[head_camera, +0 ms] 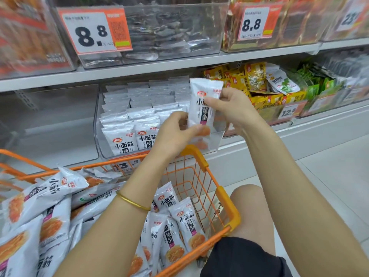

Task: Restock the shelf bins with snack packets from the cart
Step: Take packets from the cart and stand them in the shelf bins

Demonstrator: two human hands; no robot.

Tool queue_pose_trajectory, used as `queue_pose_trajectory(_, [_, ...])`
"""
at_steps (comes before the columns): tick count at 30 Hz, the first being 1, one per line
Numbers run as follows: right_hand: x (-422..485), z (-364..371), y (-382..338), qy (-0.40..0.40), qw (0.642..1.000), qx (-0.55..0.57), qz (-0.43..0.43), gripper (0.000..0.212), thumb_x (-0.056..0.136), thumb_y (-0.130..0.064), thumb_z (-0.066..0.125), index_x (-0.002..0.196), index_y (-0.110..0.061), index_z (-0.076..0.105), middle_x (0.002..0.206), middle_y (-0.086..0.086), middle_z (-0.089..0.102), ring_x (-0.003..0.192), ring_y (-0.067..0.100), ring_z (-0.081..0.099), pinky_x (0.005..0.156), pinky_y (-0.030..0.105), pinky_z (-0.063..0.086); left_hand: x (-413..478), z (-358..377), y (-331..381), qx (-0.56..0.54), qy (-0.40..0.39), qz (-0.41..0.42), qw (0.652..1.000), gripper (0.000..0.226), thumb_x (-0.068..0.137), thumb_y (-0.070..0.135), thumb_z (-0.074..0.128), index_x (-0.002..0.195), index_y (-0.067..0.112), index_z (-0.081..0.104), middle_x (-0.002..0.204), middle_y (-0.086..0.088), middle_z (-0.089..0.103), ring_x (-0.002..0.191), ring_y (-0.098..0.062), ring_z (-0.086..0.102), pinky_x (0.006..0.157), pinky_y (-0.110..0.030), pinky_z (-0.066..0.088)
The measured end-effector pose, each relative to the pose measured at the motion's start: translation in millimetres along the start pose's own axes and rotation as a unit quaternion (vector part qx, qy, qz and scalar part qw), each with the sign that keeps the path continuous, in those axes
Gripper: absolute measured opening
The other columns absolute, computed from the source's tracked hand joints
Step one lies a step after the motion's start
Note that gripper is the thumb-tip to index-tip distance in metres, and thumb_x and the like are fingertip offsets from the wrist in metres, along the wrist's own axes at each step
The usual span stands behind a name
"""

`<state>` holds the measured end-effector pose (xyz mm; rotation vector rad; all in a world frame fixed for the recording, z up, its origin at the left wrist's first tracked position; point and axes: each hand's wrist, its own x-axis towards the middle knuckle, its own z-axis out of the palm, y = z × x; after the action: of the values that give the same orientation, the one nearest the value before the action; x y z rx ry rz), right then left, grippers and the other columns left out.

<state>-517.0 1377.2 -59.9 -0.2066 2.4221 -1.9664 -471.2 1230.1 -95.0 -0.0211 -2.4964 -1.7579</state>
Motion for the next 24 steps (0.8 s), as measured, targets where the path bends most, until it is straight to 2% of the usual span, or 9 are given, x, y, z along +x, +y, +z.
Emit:
queue_pose_trajectory(2, [11.5, -3.6, -2.4, 0.048, 0.997, -0.041, -0.032, 0.014, 0.09, -0.013, 0.061, 0.104, -0.009, 0.062, 0.091, -0.003, 0.068, 0.077, 0.004, 0.066, 0.062, 0.017, 0.057, 4.9, -0.7, -4.4, 0.09, 0.088, 0.037, 0.991, 0.035, 0.086, 0.024, 0.064, 0.118, 0.015, 0.055, 0.112, 0.005, 0.057, 0.097, -0.008, 0.055, 0.078, -0.017, 0.045])
queue_pose_trajectory(5, [25.5, -0.7, 6.6, 0.078, 0.993, -0.08, -0.04, 0.015, 0.09, -0.015, 0.061, 0.105, -0.011, 0.061, 0.097, -0.001, 0.067, 0.081, 0.006, 0.064, 0.059, 0.016, 0.055, 4.5, -4.3, -17.9, 0.155, 0.101, 0.043, 0.982, 0.027, 0.088, 0.014, 0.06, 0.114, 0.017, 0.058, 0.111, 0.003, 0.053, 0.097, -0.012, 0.052, 0.082, -0.022, 0.04])
queue_pose_trajectory(10, [35.5, 10.8, 38.1, 0.06, 0.979, -0.194, 0.003, 0.023, 0.087, -0.018, 0.065, 0.104, -0.003, 0.059, 0.102, 0.011, 0.067, 0.094, 0.026, 0.063, 0.082, 0.043, 0.053, 0.2, -7.4, -36.2, 0.205, 0.071, 0.045, 0.975, 0.029, 0.087, 0.006, 0.055, 0.114, 0.015, 0.059, 0.107, 0.002, 0.048, 0.109, -0.019, 0.049, 0.095, -0.029, 0.04])
queue_pose_trajectory(12, [33.5, 13.0, 46.6, 0.048, 0.971, -0.235, 0.018, 0.018, 0.087, -0.019, 0.064, 0.095, -0.005, 0.056, 0.087, 0.004, 0.061, 0.085, 0.024, 0.058, 0.069, 0.034, 0.05, 0.1, -8.0, -40.2, 0.233, 0.074, 0.046, 0.969, 0.029, 0.087, 0.005, 0.054, 0.113, 0.016, 0.06, 0.11, 0.0, 0.05, 0.113, -0.02, 0.045, 0.094, -0.027, 0.036])
queue_pose_trajectory(13, [32.4, 13.7, 49.6, 0.043, 0.96, -0.276, 0.023, 0.017, 0.088, -0.02, 0.063, 0.086, -0.007, 0.052, 0.076, -0.001, 0.053, 0.079, 0.022, 0.052, 0.059, 0.029, 0.042, -0.4, -8.1, -41.7, 0.25, 0.077, 0.045, 0.964, 0.029, 0.087, 0.006, 0.054, 0.113, 0.017, 0.06, 0.112, 0.0, 0.05, 0.115, -0.02, 0.041, 0.092, -0.024, 0.032])
queue_pose_trajectory(15, [30.3, 15.8, 52.4, 0.041, 0.939, -0.339, 0.031, 0.032, 0.089, -0.021, 0.062, 0.067, -0.012, 0.042, 0.065, -0.003, 0.04, 0.072, 0.02, 0.044, 0.052, 0.028, 0.029, -2.8, -7.4, -43.3, 0.277, 0.088, 0.046, 0.956, 0.031, 0.087, 0.006, 0.053, 0.113, 0.019, 0.061, 0.11, 0.005, 0.046, 0.115, -0.019, 0.034, 0.087, -0.019, 0.024])
queue_pose_trajectory(18, [32.5, 20.0, 54.5, 0.039, 0.925, -0.375, 0.048, 0.04, 0.09, -0.019, 0.06, 0.062, -0.018, 0.033, 0.064, -0.005, 0.037, 0.075, 0.02, 0.044, 0.062, 0.028, 0.03, -5.6, -5.2, -45.6, 0.3, 0.101, 0.059, 0.947, 0.031, 0.087, 0.006, 0.052, 0.113, 0.02, 0.061, 0.104, 0.01, 0.039, 0.113, -0.018, 0.032, 0.086, -0.017, 0.021])
queue_pose_trajectory(20, [34.9, 23.5, 56.8, 0.029, 0.921, -0.383, 0.062, 0.039, 0.09, -0.019, 0.06, 0.063, -0.018, 0.033, 0.065, -0.004, 0.038, 0.077, 0.021, 0.045, 0.062, 0.028, 0.031, -6.2, -3.4, -47.9, 0.297, 0.098, 0.063, 0.948, 0.032, 0.087, 0.005, 0.052, 0.115, 0.019, 0.061, 0.105, 0.009, 0.041, 0.113, -0.018, 0.034, 0.088, -0.016, 0.021])
queue_pose_trajectory(24, [35.5, 29.8, 63.0, -0.003, 0.919, -0.386, 0.083, 0.022, 0.091, -0.02, 0.059, 0.078, -0.01, 0.044, 0.073, 0.002, 0.046, 0.081, 0.024, 0.048, 0.064, 0.03, 0.036, -4.8, -1.9, -50.3, 0.276, 0.079, 0.067, 0.956, 0.034, 0.088, 0.003, 0.051, 0.118, 0.017, 0.06, 0.112, 0.004, 0.044, 0.114, -0.016, 0.036, 0.091, -0.015, 0.023])
